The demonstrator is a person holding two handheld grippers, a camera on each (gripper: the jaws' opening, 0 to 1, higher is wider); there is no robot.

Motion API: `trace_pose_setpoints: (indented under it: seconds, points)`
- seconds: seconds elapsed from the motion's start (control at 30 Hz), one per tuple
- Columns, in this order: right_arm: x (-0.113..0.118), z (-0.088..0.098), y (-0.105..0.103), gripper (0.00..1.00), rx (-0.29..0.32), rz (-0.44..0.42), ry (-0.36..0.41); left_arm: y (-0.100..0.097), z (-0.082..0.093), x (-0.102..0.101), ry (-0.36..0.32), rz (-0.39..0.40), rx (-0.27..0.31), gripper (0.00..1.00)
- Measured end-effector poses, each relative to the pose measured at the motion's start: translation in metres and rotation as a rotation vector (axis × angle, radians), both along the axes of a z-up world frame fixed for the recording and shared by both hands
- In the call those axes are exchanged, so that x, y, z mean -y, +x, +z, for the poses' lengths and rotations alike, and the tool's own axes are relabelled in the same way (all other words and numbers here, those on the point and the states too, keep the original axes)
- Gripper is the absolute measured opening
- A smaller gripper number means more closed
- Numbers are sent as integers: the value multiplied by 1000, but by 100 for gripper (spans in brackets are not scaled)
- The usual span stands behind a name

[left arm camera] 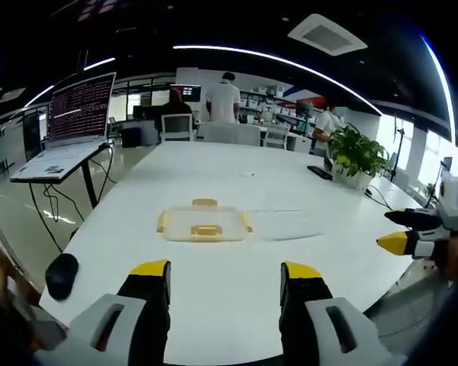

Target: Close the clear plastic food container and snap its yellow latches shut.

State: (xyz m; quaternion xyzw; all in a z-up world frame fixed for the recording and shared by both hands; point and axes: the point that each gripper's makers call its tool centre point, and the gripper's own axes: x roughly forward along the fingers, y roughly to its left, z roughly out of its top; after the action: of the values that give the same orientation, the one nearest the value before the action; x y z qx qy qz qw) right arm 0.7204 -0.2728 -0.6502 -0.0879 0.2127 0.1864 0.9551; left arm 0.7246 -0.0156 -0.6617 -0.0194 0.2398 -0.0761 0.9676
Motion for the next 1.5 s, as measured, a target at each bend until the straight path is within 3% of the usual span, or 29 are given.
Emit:
trace_pose_setpoints:
  seconds: [0.37, 1.13, 1.5]
  points:
    - [0, -6, 1, 60, -33, 1, -2, 0, 6, -3, -6, 12, 30, 53]
    - [-2, -6, -1, 60, -34, 9, -6, 0, 7, -3, 1, 9, 38, 53]
    - [-1, -10, 2, 61, -84, -12, 44, 2, 6, -5, -22, 17, 16, 53]
